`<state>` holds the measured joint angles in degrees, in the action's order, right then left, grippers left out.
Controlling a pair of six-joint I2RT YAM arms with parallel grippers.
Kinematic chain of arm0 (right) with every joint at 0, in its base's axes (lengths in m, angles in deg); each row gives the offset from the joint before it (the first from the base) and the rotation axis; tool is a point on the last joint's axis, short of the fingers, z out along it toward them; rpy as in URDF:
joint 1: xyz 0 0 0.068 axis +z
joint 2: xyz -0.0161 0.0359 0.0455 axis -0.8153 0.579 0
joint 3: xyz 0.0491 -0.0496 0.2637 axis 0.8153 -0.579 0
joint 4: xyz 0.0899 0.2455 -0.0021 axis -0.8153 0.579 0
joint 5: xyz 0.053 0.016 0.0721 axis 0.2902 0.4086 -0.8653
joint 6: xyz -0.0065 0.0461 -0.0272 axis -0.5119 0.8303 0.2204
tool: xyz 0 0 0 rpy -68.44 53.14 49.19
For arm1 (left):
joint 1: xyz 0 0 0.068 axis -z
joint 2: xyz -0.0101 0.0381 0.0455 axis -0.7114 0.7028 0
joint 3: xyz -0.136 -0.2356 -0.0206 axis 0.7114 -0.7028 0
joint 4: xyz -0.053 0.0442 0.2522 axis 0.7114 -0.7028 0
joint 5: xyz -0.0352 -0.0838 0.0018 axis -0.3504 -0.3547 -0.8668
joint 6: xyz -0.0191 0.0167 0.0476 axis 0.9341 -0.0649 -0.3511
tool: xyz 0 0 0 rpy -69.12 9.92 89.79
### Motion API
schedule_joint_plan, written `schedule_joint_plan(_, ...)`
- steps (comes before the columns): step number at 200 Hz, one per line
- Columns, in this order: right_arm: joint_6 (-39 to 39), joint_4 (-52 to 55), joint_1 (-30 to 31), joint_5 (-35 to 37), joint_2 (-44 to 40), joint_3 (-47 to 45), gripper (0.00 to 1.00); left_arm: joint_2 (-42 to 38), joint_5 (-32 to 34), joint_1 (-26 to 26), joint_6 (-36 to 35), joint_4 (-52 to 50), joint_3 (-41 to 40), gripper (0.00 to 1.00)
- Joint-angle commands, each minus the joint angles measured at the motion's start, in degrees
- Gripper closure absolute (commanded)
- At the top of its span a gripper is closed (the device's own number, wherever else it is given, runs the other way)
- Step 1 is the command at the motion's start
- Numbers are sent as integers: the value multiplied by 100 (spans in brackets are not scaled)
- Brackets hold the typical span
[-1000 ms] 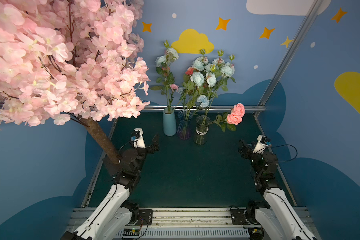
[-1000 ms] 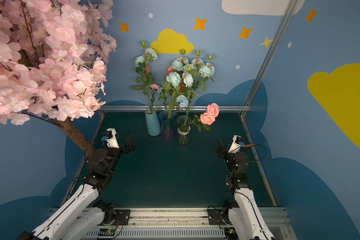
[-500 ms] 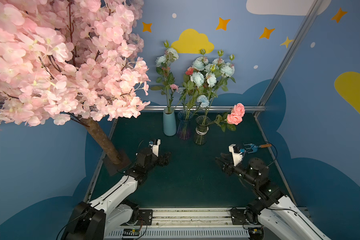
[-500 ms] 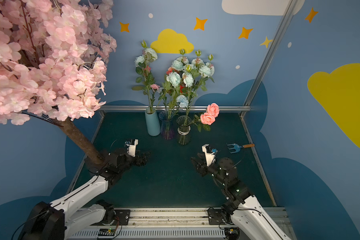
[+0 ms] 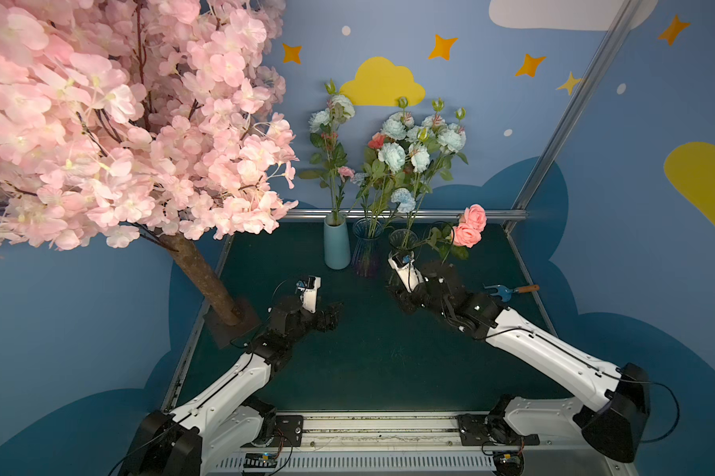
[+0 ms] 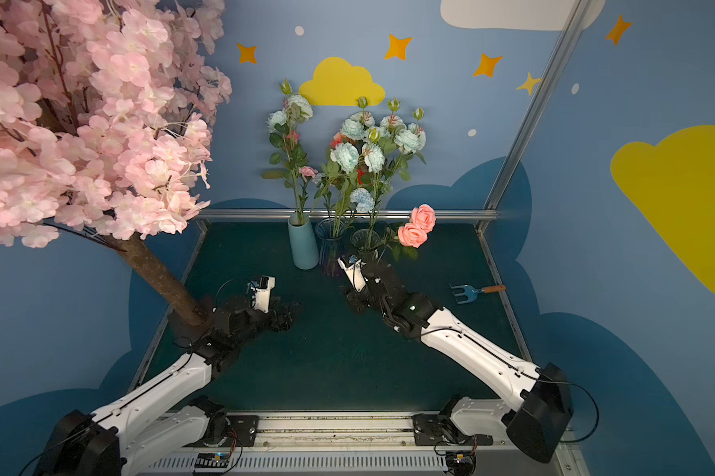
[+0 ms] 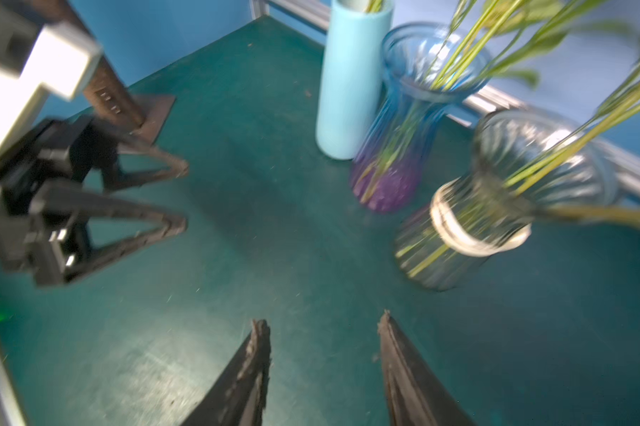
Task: Pick out blue flowers from the vase
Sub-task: Pick up the vase from the center of the board.
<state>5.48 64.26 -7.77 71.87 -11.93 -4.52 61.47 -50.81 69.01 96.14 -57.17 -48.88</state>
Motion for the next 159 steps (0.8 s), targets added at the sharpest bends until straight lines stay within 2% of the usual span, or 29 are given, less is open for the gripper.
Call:
schedule_joint_plan(1, -345, 893, -192, 296, 395, 752, 50, 13, 29, 9, -75, 79, -9, 15)
schedule_joint_plan(36, -543, 1500, -767, -84, 1023, 1736, 49, 74, 40, 8, -72, 73, 13, 16)
schedule_joint_plan(80, -944, 1879, -1054, -371, 1798, 2464, 49, 129, 90, 14, -61, 64, 32, 16)
schedule_joint_plan(159, -1453, 2154, -1088, 420, 2972, 3537, 49, 234, 81, 10, -66, 15, 110, 16)
